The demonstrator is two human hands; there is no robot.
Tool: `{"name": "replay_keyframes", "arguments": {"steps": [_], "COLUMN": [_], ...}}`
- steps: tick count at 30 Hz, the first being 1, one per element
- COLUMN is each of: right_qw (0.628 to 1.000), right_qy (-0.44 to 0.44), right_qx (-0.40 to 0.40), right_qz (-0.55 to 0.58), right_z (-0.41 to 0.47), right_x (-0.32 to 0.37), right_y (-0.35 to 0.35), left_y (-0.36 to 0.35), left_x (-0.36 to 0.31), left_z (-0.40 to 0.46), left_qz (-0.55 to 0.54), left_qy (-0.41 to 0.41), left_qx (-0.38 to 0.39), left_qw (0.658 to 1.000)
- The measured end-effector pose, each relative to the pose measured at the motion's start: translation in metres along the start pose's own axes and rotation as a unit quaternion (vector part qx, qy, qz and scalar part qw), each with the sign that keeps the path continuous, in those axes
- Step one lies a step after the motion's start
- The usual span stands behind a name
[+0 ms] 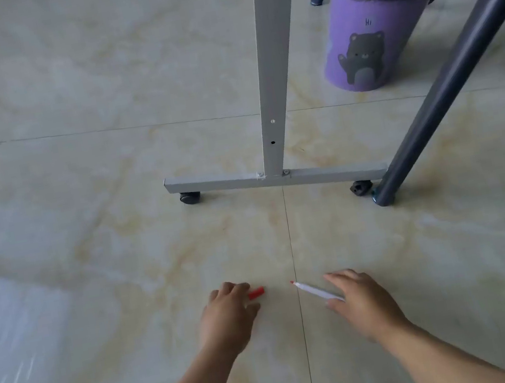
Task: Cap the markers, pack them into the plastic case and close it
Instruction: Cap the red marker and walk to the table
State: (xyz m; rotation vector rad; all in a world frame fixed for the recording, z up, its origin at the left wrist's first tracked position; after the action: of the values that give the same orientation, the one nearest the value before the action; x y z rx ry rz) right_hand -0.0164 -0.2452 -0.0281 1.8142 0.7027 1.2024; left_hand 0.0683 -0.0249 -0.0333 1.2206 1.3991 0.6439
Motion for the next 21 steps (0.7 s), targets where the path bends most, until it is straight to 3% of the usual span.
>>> {"name": "replay_keyframes", "arguments": {"steps": [9,16,21], "right_qw": [0.997,0.993,0.995], "right_qy": [0.035,0.073,0.081], "right_qx": [-0.042,-0.076,-0.058], "right_qz": [-0.057,-0.049,-0.023], "right_z": [0.008,0.010,-0.007], "right_x": [-0.001,0.003,0.023], "right_y": [-0.013,-0.011,0.027], "left_y": [-0.001,-0.006,0.019], "left_x": [-0.010,-0.014,-0.031], "left_z": [0.008,0.011,-0.007], "left_qz": [0.039,0.024,-0.027], "left_qy": [-0.062,-0.090,-0.088], "left_qx": [-0.074,-0.058,-0.056], "left_qw": [0.995,0.994,0.994]}}
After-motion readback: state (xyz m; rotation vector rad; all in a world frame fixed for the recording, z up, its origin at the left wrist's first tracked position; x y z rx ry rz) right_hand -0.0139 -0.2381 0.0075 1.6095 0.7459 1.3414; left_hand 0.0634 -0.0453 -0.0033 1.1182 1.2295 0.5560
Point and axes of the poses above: each hand's wrist, its own z-axis towards the middle knuckle, its own y-axis out of the back of the hand, x = y × z, the point moved 8 cm from there along z, towards the middle knuckle, and after that the axes turned 12 degrees about -x, right-handed, at the moved point
